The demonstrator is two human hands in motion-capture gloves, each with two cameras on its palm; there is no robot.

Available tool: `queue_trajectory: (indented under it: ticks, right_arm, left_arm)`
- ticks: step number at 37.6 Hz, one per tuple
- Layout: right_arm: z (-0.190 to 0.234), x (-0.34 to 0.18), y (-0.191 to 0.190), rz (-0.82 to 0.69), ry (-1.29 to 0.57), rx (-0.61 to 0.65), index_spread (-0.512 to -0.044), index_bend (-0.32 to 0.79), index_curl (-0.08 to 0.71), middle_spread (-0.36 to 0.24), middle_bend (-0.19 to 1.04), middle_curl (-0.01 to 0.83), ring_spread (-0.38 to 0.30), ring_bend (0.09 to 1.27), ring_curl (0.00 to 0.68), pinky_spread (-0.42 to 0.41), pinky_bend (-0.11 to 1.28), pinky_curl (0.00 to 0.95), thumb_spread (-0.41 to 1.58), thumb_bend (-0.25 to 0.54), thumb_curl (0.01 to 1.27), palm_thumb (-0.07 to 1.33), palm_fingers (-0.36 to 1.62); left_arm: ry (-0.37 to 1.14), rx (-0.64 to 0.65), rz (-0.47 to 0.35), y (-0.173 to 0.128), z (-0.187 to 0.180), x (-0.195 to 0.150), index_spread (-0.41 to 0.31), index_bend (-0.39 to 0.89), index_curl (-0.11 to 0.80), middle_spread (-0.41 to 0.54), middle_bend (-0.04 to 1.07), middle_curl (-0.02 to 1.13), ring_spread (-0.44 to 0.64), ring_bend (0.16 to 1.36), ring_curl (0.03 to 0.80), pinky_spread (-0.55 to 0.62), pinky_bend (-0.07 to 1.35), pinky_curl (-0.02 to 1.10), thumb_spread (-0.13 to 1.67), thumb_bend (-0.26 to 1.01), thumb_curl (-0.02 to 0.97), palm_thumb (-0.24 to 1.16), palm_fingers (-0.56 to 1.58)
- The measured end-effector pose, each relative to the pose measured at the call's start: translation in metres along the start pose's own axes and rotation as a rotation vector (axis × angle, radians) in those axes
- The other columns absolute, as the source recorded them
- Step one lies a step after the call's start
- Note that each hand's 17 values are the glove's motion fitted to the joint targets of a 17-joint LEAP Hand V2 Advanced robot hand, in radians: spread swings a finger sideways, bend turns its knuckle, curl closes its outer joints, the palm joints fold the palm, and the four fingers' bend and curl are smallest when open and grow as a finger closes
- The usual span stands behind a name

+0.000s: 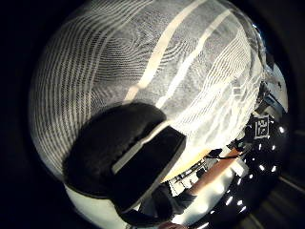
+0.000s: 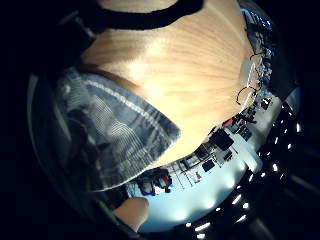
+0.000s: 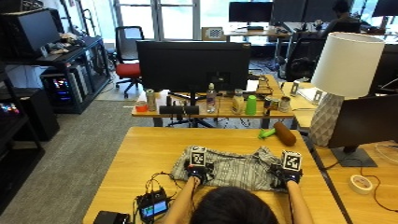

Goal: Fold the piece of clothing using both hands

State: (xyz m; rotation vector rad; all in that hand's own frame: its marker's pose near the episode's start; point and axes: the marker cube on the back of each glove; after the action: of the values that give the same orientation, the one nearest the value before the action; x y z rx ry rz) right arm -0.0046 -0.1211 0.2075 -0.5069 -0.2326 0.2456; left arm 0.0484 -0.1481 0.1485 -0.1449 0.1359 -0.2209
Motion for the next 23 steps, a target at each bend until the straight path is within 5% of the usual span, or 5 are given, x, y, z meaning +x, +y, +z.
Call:
queue_trajectory:
  ticks: [2,7,12,16,23]
  right_arm:
    - [-0.001,-0.002,-0.001,0.003,-0.014,0.033,-0.417,0.16,0.193,-0.014,0.22,0.292,0.127,0.49,0.333,0.206,0.81,0.361,1.08,0.034,0.27,0.7,0.2]
    - [-0.011,-0.007,-0.01,-0.015,-0.061,0.241,-0.387,0.13,0.204,-0.058,0.23,0.31,0.001,0.58,0.345,-0.062,0.86,0.356,1.04,0.066,0.29,0.82,0.65]
    - [-0.021,-0.011,-0.023,-0.03,-0.066,0.445,-0.352,0.1,0.208,-0.098,0.24,0.341,-0.118,0.65,0.38,-0.224,0.87,0.361,1.0,0.094,0.31,0.94,0.95]
    - [-0.019,-0.01,-0.021,0.004,-0.096,0.408,-0.327,0.11,0.229,-0.125,0.26,0.369,-0.183,0.68,0.413,-0.278,0.84,0.379,0.97,0.104,0.32,1.01,1.13]
    - [-0.022,-0.007,-0.007,0.043,-0.113,0.257,-0.296,0.15,0.275,-0.144,0.27,0.402,-0.22,0.69,0.445,-0.333,0.77,0.386,0.9,0.084,0.34,1.07,1.25]
  left_arm:
    - [0.004,-0.001,0.0,0.0,0.0,0.0,-0.12,0.12,0.204,0.243,0.17,0.25,0.47,0.61,0.317,0.48,0.72,0.35,0.98,-0.05,0.164,-0.04,-0.05]
    - [-0.001,-0.062,0.024,0.005,0.002,0.002,-0.12,0.12,0.206,0.238,0.17,0.25,0.49,0.61,0.311,0.48,0.73,0.35,0.97,-0.05,0.17,-0.04,-0.05]
    - [0.003,-0.064,0.024,0.004,0.002,0.003,-0.121,0.12,0.206,0.235,0.17,0.25,0.49,0.61,0.306,0.49,0.73,0.35,0.96,-0.05,0.174,-0.04,-0.04]
    - [0.029,-0.036,0.061,0.003,0.002,0.006,-0.121,0.12,0.205,0.241,0.17,0.25,0.49,0.61,0.303,0.49,0.73,0.35,0.96,-0.04,0.181,-0.04,-0.04]
    - [0.08,-0.049,-0.053,0.01,0.001,0.002,-0.118,0.15,0.215,0.238,0.17,0.25,0.5,0.61,0.295,0.49,0.72,0.34,0.96,-0.04,0.191,-0.02,-0.03]
